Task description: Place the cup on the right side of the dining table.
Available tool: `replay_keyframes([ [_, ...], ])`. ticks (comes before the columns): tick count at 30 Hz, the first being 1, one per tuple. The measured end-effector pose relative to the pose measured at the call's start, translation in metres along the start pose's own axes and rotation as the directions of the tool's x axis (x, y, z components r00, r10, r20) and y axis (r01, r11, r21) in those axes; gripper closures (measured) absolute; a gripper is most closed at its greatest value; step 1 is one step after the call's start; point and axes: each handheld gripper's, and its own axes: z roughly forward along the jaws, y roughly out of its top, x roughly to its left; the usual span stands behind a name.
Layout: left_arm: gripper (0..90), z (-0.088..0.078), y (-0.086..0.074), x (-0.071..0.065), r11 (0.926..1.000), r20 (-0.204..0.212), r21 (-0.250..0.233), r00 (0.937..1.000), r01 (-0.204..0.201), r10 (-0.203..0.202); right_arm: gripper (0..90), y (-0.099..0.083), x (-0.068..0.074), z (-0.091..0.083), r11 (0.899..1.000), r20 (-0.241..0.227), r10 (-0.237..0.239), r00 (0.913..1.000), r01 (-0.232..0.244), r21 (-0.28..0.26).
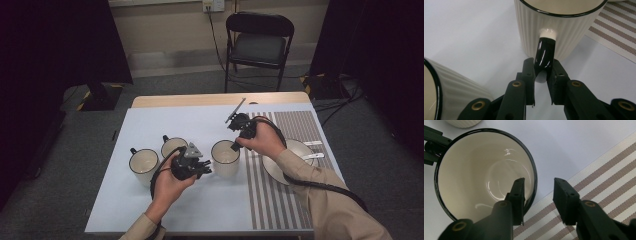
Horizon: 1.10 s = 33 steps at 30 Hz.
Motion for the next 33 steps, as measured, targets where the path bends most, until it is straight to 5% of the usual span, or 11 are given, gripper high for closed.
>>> replay_keyframes([
  [11, 77.4, -0.001, 0.001, -0.002, 1.0, -0.005, -0.001, 0.9999, 0.009, -0.009, 81.8, 0.004, 0.01, 0.004, 1.0, 0.032, -0.013, 0.9994, 0.012, 0.014],
  [22, 77.6, -0.001, 0.007, -0.008, 0.9987, -0.016, 0.048, 0.9997, 0.019, -0.018, 84.6, 0.003, 0.012, 0.003, 0.999, 0.048, 0.035, 0.9982, -0.035, 0.003],
  [33, 77.6, -0.004, 0.016, -0.005, 0.999, -0.011, 0.033, 0.9995, 0.029, -0.029, 84.7, 0.009, 0.008, -0.006, 0.999, 0.054, 0.035, 0.9979, -0.036, 0.019],
])
